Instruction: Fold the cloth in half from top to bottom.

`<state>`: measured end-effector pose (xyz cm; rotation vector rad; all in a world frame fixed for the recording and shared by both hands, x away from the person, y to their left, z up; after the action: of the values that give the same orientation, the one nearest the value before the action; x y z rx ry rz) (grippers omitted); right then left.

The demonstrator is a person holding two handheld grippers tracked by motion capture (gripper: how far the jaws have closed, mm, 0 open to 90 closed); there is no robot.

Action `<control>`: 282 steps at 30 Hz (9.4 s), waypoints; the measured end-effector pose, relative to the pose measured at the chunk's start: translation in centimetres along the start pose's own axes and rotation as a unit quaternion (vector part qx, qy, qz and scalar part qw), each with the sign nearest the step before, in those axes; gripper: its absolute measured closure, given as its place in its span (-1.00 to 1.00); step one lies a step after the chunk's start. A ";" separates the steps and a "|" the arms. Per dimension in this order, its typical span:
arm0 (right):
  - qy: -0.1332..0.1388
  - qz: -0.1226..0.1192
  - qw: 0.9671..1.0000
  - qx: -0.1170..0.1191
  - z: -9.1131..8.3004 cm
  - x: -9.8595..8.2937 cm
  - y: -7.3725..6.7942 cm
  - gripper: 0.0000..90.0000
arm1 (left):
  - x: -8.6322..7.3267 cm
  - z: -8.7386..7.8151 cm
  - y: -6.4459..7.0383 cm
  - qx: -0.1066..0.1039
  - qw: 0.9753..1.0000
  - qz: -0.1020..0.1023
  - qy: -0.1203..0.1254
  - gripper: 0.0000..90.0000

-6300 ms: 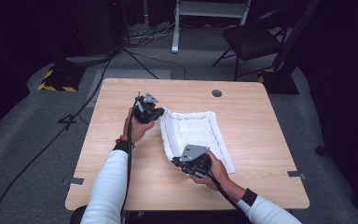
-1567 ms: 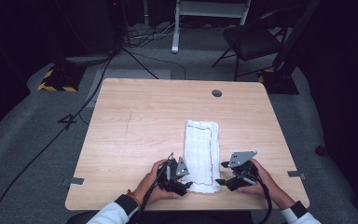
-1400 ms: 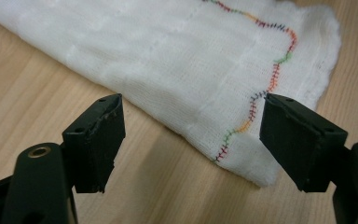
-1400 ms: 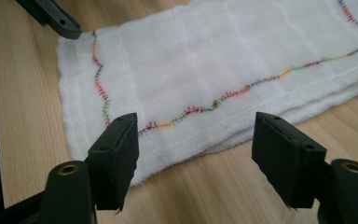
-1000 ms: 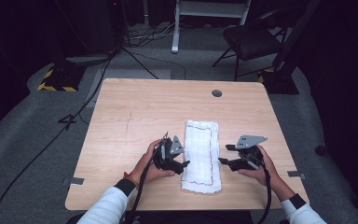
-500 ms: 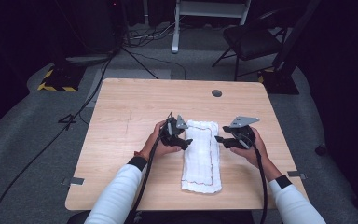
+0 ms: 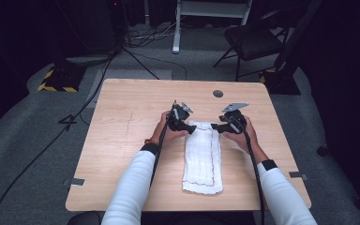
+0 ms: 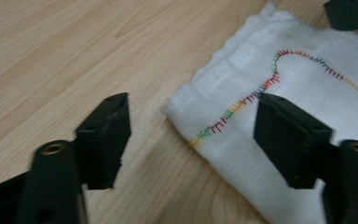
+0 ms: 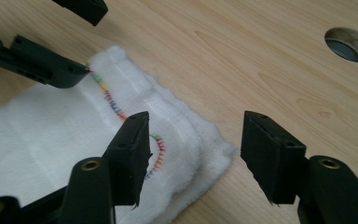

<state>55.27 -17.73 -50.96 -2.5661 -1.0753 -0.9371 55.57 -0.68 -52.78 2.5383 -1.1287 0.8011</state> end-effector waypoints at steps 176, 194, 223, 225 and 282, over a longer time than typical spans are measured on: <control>-0.001 -0.092 0.992 0.090 -1.7 -6.6 -7.6 0.54 | -8.4 -3.9 6.9 -0.051 0.988 0.139 0.035 0.35; -0.010 -0.095 0.993 0.063 -0.6 -4.6 -6.4 0.26 | -7.7 -4.4 4.9 -0.030 0.992 0.122 0.021 0.03; -0.043 -0.111 0.993 0.024 -6.4 -8.0 -6.3 -0.41 | -11.6 -8.9 7.0 0.022 0.989 0.148 -0.019 -0.56; -0.042 -0.110 0.993 0.022 -6.8 -8.5 -6.1 -0.40 | -12.1 -9.1 7.1 0.024 0.989 0.147 -0.017 -0.56; 0.016 0.059 0.998 -0.017 -12.4 -21.9 0.3 -0.55 | -25.1 -14.4 0.8 0.030 0.999 -0.043 0.012 -0.65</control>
<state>37.94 -35.49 -55.05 -2.6014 -0.8954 -0.9707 35.68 20.23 -55.45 2.5995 -0.9944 0.8521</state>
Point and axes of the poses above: each handheld gripper's, and its own axes: z roughly forward along the jaws, x roughly out of its top, y roughly to its right, the point moved 7 cm from there along z, roughly forward along the jaws, and after that the axes turned 7 degrees about -y, right-handed, at the moved point
